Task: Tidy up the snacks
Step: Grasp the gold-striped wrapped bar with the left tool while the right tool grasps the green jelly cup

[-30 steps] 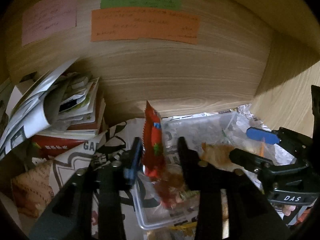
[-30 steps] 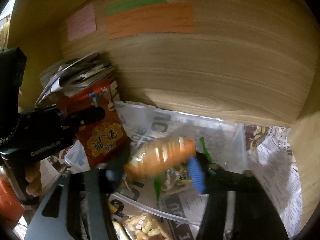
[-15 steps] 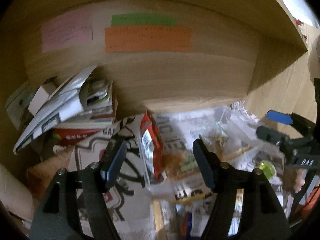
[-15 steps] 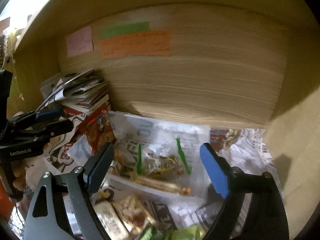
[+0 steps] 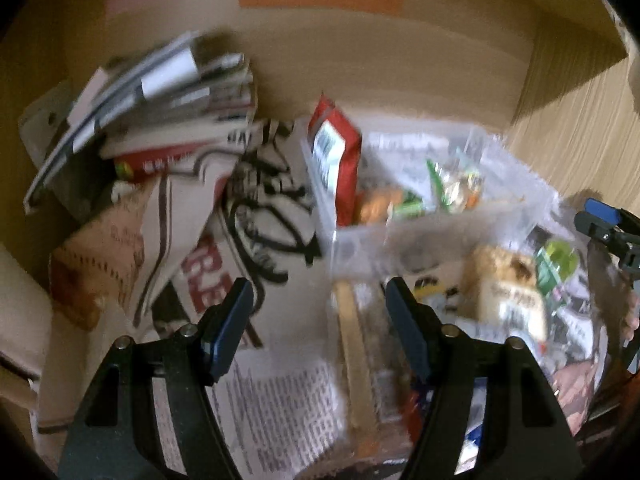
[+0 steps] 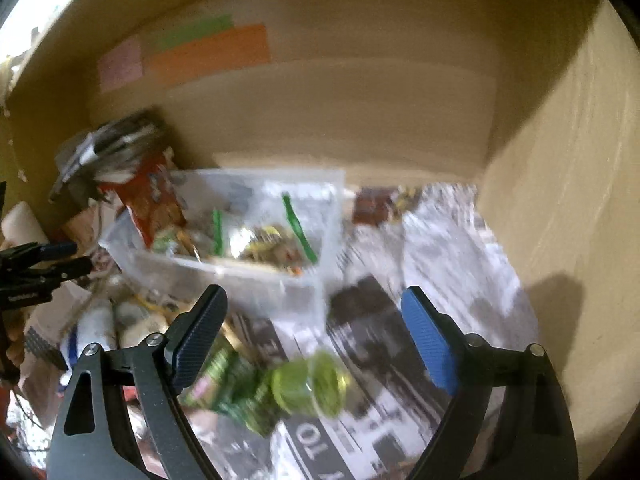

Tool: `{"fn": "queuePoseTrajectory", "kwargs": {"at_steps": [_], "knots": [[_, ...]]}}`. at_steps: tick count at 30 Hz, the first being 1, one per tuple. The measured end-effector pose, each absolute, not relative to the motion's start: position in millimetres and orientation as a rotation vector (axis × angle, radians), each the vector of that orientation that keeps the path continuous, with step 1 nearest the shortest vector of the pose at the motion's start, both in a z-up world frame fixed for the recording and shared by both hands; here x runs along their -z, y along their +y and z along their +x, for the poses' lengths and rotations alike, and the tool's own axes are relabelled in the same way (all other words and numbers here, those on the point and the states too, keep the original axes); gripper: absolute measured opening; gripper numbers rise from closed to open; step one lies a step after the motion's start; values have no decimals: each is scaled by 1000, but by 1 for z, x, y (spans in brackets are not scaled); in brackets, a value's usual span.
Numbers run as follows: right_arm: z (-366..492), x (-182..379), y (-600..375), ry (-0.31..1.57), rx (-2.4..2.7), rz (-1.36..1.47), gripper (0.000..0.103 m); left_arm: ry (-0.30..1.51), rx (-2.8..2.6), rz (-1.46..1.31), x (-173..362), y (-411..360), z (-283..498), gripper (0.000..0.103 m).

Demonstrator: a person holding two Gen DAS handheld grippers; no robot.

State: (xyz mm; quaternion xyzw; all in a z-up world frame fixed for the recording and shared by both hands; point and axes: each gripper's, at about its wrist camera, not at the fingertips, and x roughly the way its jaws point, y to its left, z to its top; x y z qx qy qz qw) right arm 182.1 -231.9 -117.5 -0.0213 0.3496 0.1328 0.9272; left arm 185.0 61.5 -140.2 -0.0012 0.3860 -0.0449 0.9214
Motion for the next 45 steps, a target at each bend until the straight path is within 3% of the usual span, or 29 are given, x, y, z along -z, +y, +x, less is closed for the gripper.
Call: {"fn": "queuePoseTrajectory", "kwargs": {"at_steps": [11,16,20,22,29,36,45], "knots": [[170,160,-236,844,-259,-34,85,873,99,-52,179,56,176,69],[171,161,-235,850,-272,-30,68,881,88,-79,184,63,176,68],[175,162,-233,853,-293,-28,53,895,64,-11,188,65,175,49],[176,163,-232,853,-301,-34,47,884,46,29,189,64,172,48],[178,167,-227,853,-306,-61,45,840,37,57,191,57,173,40],[174,164,-233,847,-314,-37,42,822,23,63,184,57,168,40],[167,148,-235,795,-315,-32,41,736,56,18,138,54,144,40]]}}
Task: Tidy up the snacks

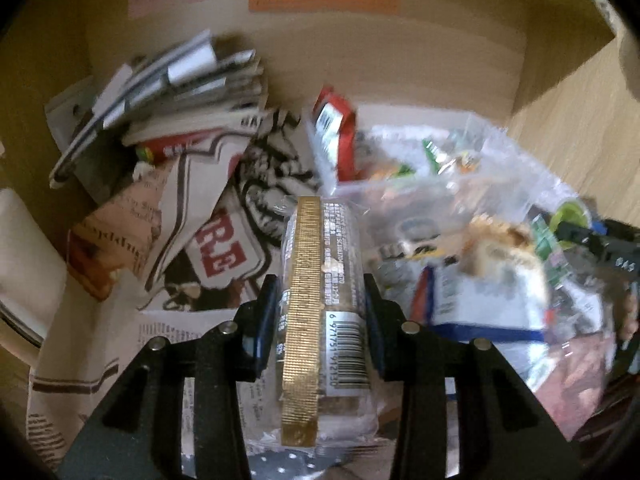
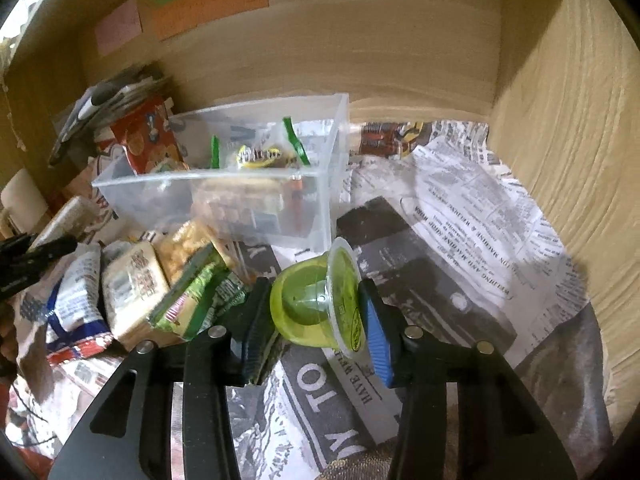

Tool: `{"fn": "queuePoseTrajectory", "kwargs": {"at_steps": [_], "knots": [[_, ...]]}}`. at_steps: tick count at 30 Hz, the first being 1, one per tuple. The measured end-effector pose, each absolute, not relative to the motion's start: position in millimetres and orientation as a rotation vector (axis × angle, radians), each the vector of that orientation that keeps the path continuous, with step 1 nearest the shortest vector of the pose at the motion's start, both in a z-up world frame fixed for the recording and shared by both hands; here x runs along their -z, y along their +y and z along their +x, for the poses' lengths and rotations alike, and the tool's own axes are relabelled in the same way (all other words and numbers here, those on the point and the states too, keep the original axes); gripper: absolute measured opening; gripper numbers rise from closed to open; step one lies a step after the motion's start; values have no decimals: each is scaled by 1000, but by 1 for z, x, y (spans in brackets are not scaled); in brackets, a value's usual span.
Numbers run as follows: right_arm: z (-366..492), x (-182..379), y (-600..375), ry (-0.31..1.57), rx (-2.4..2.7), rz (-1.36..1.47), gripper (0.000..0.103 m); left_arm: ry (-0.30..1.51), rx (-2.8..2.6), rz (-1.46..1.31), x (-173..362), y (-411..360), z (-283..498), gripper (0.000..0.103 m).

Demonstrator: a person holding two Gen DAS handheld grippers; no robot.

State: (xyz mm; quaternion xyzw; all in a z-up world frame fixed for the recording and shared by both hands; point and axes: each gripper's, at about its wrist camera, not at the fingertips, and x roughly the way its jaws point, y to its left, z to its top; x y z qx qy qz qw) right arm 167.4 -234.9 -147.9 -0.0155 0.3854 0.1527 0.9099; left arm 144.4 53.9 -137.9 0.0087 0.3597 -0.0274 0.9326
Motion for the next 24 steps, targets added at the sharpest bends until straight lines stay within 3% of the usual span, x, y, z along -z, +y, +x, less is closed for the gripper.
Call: {"fn": "queuePoseTrajectory", "kwargs": {"at_steps": [11,24], "knots": [[159,106,-229,647,-363,-19,41,617,130,28,88,25,158,40],[172,63,-217,498,-431,-12,41,600,199,17,61,-8,205,40]]}}
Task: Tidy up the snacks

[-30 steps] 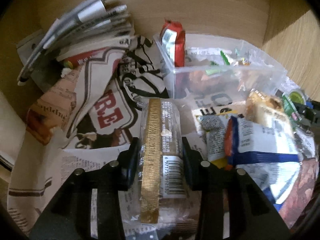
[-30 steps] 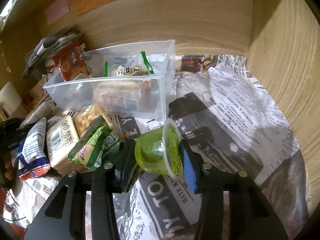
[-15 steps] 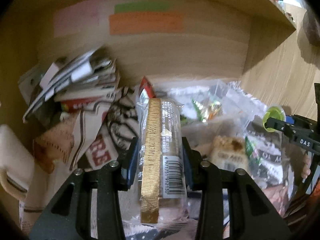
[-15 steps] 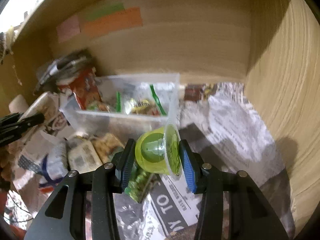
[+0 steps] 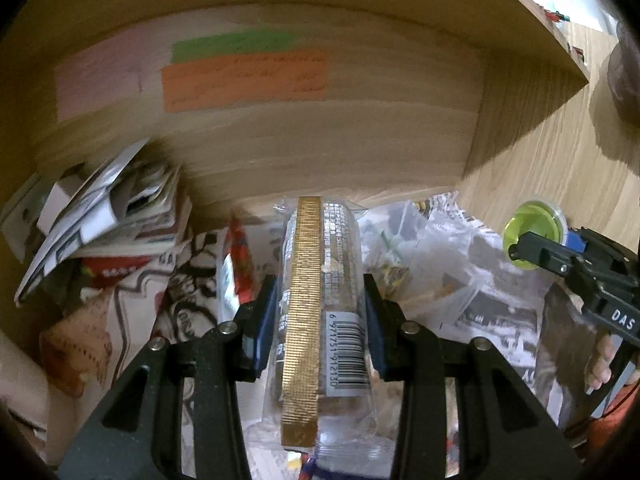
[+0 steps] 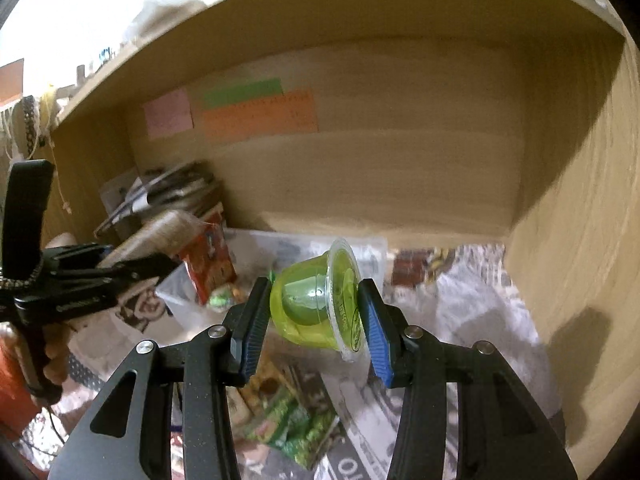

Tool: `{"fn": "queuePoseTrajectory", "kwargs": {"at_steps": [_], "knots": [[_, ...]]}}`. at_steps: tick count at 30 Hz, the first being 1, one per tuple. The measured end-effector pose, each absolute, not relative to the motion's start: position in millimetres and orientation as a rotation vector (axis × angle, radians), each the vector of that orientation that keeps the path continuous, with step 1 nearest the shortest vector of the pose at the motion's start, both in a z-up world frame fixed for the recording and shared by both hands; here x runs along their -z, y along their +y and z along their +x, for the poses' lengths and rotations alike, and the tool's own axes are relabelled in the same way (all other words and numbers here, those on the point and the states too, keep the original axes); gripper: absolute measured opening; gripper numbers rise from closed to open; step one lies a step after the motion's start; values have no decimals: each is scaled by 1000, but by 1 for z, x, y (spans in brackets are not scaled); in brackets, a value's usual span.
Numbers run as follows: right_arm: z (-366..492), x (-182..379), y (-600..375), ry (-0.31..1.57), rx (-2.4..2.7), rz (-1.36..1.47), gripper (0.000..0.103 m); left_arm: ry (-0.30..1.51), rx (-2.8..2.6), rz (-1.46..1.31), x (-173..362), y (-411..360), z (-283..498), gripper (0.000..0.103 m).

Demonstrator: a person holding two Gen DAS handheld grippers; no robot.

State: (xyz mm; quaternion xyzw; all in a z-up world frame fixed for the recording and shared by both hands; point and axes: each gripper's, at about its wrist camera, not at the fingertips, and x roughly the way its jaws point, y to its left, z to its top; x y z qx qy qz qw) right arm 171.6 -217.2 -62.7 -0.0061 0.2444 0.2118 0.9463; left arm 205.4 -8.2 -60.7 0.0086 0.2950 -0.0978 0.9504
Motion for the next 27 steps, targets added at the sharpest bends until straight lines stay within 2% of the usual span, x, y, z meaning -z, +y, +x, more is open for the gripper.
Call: {"fn": "queuePoseTrajectory", "kwargs": {"at_steps": [12,27], "knots": [[206,59,-211,496,-462,-6,41,589,233,-10,51,-32,252,40],[255,103,-191,659,-458,-26,41,751,245,-14,96,-46,313,40]]}}
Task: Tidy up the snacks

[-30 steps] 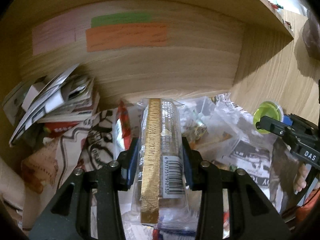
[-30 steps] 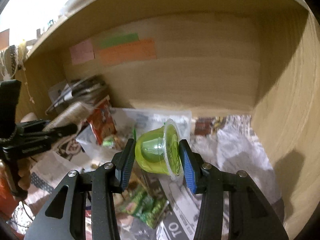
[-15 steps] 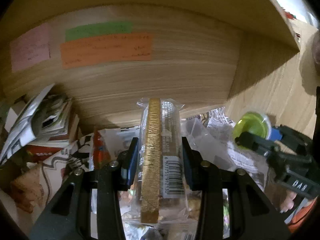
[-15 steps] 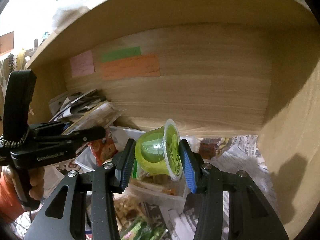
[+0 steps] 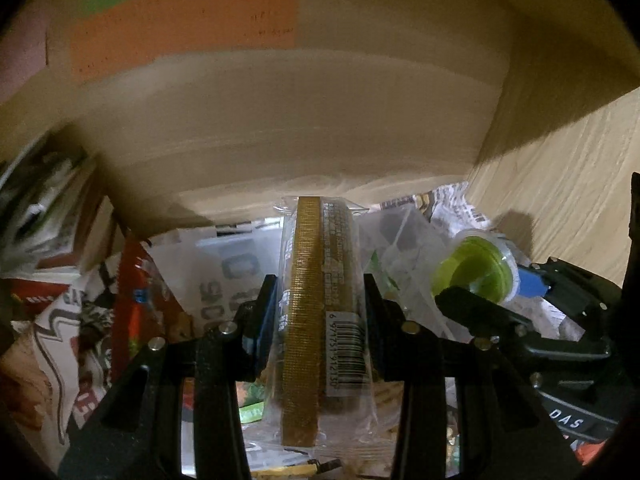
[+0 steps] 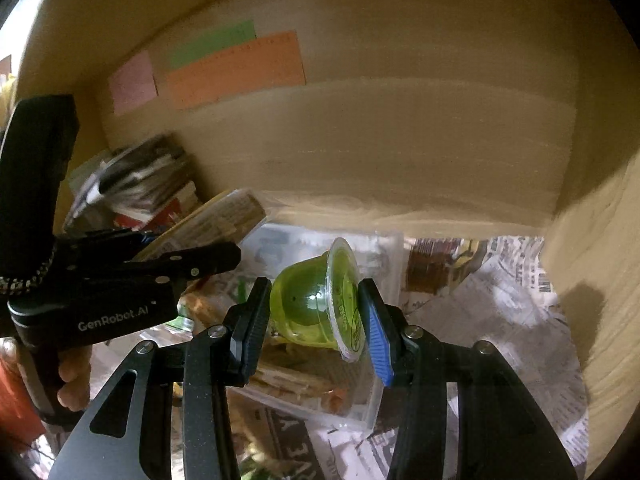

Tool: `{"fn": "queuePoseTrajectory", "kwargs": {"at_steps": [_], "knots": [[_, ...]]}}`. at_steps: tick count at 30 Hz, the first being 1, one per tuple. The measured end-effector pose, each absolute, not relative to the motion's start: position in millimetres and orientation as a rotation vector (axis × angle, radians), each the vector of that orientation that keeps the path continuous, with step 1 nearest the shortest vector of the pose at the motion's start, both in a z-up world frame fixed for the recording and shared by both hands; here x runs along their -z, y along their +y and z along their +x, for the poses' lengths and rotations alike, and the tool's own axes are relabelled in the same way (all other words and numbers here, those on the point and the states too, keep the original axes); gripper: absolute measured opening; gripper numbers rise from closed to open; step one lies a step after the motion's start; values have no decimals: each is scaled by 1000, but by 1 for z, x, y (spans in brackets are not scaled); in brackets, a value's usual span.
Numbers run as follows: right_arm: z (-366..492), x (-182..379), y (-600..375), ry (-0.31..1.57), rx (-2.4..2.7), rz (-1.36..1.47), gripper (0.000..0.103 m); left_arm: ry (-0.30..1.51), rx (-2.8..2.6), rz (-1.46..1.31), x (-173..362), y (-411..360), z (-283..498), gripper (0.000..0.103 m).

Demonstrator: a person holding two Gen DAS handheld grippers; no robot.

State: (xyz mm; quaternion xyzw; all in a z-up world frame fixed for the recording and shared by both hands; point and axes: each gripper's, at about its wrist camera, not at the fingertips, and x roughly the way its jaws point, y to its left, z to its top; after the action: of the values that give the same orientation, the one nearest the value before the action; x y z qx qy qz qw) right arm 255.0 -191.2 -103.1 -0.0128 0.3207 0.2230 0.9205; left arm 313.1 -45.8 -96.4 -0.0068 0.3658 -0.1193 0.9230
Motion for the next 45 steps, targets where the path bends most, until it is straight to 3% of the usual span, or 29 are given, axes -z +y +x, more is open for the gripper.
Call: {"fn": "queuePoseTrajectory", "kwargs": {"at_steps": [12,16,20,24,33,41,45], "knots": [[260,114,-180,696,-443,-63,43,795,268,-39,103,-41,318,41],[252,109,-178,670,-429,-80,51,773,261,-30,94,-37,307,41],[241,101,-177,650,-431,-86,52,735,263,-20,81,-34,289,42],[226,93,-180,655,-431,-79,55,698,255,-14,70,-29,266,51],[187,82,-189,634,-443,-51,63,651,237,1,58,-12,216,62],[157,96,-190,672,-435,-70,69,690,239,-13,77,-3,180,77],[149,112,-192,724,-446,-59,73,736,263,-12,98,-10,170,79]]}}
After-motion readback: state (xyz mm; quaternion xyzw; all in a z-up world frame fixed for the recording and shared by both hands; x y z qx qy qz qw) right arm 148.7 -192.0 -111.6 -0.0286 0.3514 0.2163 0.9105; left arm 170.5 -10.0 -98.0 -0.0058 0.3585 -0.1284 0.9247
